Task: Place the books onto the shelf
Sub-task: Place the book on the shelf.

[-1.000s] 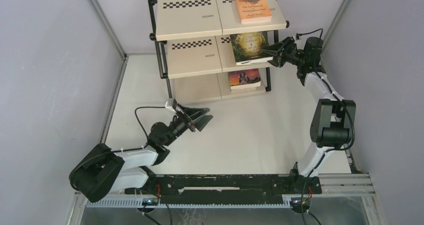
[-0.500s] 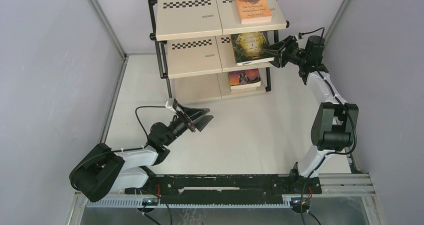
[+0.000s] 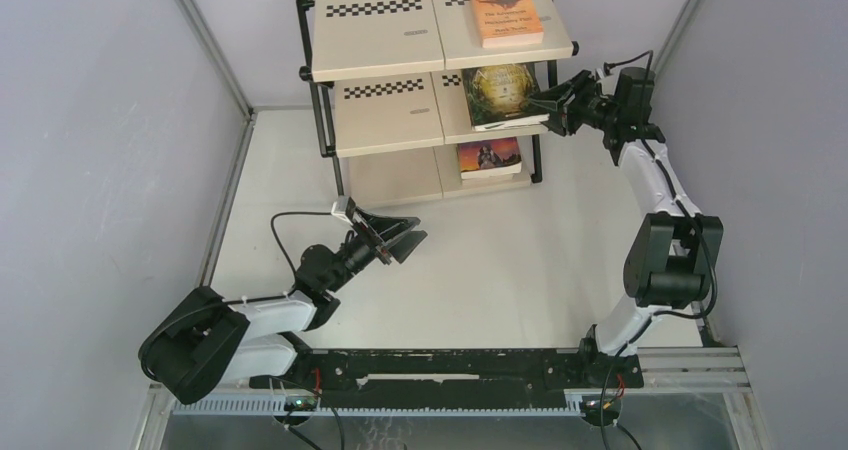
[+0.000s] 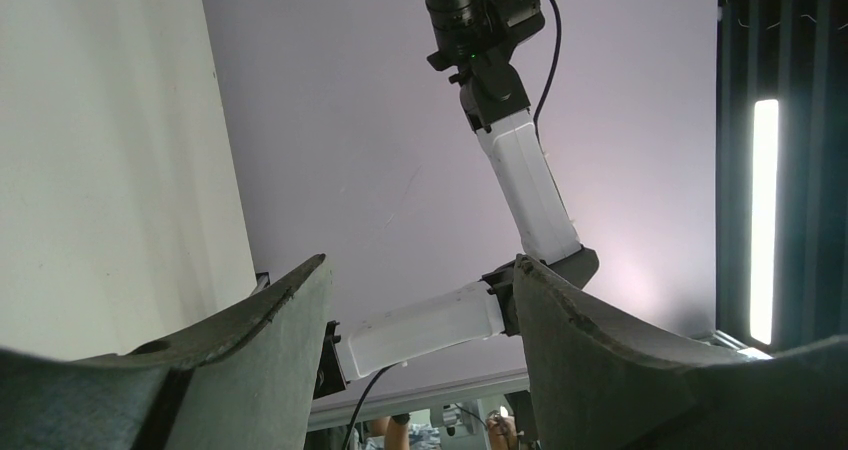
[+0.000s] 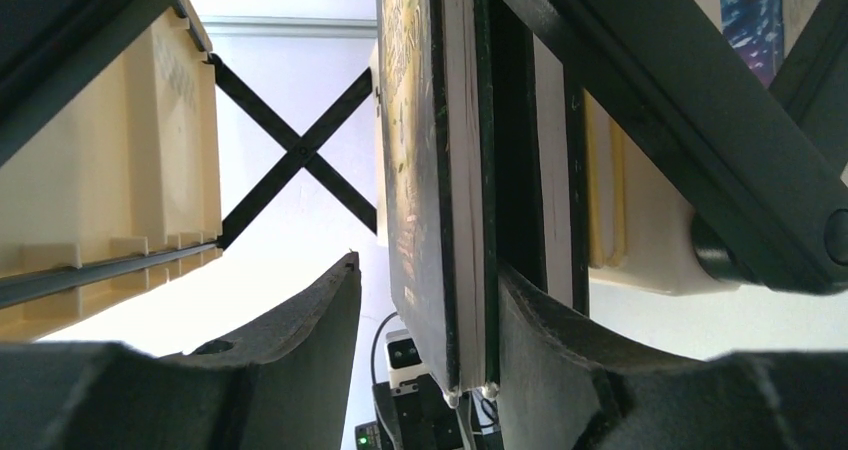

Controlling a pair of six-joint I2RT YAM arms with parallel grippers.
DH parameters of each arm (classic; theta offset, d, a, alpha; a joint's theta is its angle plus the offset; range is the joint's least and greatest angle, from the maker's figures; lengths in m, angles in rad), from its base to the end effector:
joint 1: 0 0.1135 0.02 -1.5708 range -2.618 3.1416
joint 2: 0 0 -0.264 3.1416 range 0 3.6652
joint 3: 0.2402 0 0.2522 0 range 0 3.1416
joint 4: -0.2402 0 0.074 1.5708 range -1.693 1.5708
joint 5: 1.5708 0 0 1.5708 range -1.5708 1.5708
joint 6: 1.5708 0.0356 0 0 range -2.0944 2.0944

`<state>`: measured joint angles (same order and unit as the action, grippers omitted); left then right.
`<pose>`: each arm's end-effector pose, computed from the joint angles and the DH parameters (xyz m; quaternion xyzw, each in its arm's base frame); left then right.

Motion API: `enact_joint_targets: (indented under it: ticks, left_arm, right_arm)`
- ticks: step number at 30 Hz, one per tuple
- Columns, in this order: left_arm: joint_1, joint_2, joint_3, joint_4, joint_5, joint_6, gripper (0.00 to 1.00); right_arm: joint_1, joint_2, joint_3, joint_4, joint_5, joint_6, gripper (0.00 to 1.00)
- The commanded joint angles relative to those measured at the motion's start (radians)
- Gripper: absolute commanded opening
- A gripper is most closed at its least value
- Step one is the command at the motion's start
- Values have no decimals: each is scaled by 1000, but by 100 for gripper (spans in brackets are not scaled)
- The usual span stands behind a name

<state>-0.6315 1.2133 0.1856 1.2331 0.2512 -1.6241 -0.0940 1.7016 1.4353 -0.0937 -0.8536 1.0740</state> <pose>0.1657 -0.1322 0.2042 -0.2126 0.5967 -0.7293 0.2586 0.3985 -0.0106 0.3344 0.2162 0.7543 0.5441 0.2969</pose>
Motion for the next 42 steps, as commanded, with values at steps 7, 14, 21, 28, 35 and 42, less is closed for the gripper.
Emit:
enact_joint_targets:
  ticks: [7, 14, 21, 28, 35, 42]
  left_arm:
    - [7, -5, 61, 57, 26, -5, 71]
    - [8, -4, 67, 56, 28, -4, 70]
    - [6, -6, 68, 57, 27, -3, 70]
    - [4, 0, 74, 57, 29, -3, 70]
    - [3, 3, 66, 57, 27, -1, 70]
    - [1, -4, 47, 55, 27, 11, 70]
  right_arm:
    - [-5, -79, 56, -154, 60, -134, 56]
    - [-11, -88, 56, -206, 89, -175, 56]
    - [-29, -93, 54, -254, 124, -209, 56]
    - [-62, -99, 54, -242, 156, -206, 56]
    - [-82, -128, 54, -281, 222, -267, 56]
    - [19, -259, 21, -369, 489, -474, 53]
